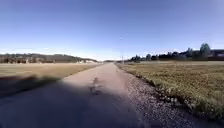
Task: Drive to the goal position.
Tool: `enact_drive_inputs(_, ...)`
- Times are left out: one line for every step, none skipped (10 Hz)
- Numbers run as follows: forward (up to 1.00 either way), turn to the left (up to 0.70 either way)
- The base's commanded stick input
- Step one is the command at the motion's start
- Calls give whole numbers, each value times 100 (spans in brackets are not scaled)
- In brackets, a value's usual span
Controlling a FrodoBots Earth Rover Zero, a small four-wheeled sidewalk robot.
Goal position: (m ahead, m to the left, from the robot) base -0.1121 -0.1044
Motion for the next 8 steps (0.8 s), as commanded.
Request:
enact_drive_inputs(50, 0)
enact_drive_inputs(50, 0)
enact_drive_inputs(50, 0)
enact_drive_inputs(50, 0)
enact_drive_inputs(50, 0)
enact_drive_inputs(50, 0)
enact_drive_inputs(50, 0)
enact_drive_inputs(50, 0)
